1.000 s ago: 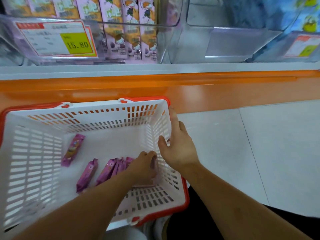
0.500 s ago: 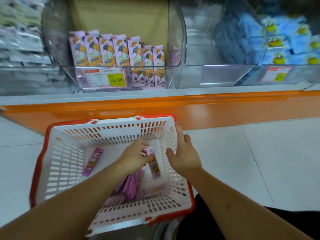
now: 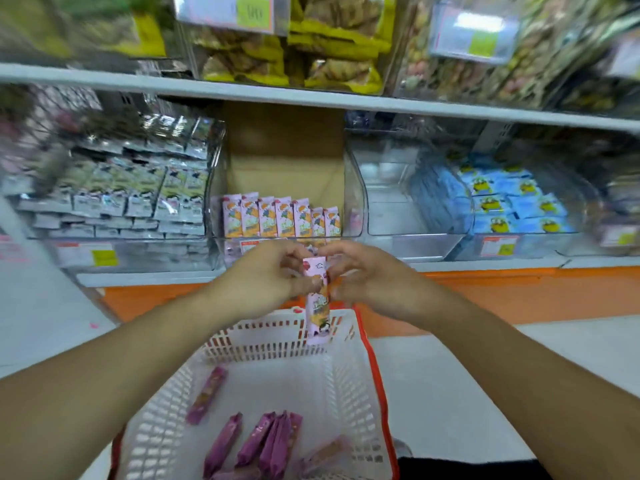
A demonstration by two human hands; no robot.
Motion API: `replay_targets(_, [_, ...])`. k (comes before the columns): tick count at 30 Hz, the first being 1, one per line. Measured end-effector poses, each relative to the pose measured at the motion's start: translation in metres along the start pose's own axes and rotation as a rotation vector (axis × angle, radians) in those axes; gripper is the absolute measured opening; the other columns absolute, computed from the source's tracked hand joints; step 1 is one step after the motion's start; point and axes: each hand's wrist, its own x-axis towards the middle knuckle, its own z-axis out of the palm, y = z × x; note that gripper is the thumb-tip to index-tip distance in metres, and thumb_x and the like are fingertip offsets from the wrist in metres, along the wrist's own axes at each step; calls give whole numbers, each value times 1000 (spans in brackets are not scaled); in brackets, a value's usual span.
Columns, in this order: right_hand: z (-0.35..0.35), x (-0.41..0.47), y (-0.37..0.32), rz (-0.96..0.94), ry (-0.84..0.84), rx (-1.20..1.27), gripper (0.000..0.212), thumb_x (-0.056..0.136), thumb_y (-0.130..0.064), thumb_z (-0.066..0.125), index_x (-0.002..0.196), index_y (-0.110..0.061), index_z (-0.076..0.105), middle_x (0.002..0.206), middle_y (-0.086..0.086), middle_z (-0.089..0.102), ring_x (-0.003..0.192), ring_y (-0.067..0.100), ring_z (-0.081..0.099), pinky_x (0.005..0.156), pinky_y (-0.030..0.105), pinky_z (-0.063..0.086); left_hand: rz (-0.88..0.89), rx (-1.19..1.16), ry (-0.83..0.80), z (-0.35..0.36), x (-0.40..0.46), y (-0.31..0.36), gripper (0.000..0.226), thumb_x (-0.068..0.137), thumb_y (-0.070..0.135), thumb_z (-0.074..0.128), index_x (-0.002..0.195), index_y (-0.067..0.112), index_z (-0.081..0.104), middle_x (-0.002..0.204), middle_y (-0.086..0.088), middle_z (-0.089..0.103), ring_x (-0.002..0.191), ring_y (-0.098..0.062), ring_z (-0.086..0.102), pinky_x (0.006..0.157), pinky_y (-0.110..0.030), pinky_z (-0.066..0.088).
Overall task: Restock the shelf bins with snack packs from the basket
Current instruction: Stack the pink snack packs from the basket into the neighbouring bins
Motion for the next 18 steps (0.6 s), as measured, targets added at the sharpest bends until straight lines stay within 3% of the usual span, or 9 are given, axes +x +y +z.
replay_targets(3, [-11, -5, -20, -141, 84, -150, 63, 83, -21, 87, 126, -57, 58, 102, -9, 67, 87, 15, 73, 86, 38, 61, 24, -125, 112, -6, 4, 22, 29, 82, 12, 87, 103, 15, 66, 82, -5, 67, 71, -19, 68, 73, -33, 57])
replay_targets(6, [-21, 10, -35, -216, 218, -287, 55, 83, -21, 87, 120, -50, 59, 91, -16, 63, 78, 7, 68, 74, 27, 56, 28, -175, 191, -9, 16, 36, 29, 82, 15, 86, 105, 15, 68, 91, -4, 73, 74, -10, 72, 64, -18, 56])
replay_targets(10, [-38, 39, -50, -234, 318, -283, 43, 83, -14, 87, 105, -41, 62, 74, -20, 61, 61, 2, 60, 59, 20, 51, 75, -110, 258, -18, 42, 43, 32, 83, 29, 86, 110, 22, 70, 98, 2, 74, 90, -14, 74, 79, -26, 60])
replay_targets(15, [-53, 69, -54, -274, 444, -262, 38, 86, -11, 85, 107, -34, 64, 78, -8, 62, 68, 13, 64, 70, 37, 58, 159, -118, 304, -26, 78, 51, 26, 94, 28, 75, 118, 22, 66, 101, 0, 74, 91, -15, 72, 71, -27, 58])
replay_targets(16, [-57, 76, -55, -273, 479, -283, 37, 86, -14, 85, 110, -35, 65, 81, -7, 63, 73, 13, 65, 72, 35, 58, 165, -57, 327, -29, 85, 49, 22, 97, 32, 70, 118, 26, 67, 101, 5, 73, 93, -11, 71, 70, -24, 54])
replay_targets(18, [-65, 89, -53, -263, 520, -354, 35, 88, -19, 84, 113, -35, 66, 85, -8, 64, 82, 11, 64, 76, 29, 56, 154, 136, 338, -37, 96, 40, 23, 103, 33, 59, 124, 32, 66, 110, 13, 71, 101, -4, 66, 83, -22, 52])
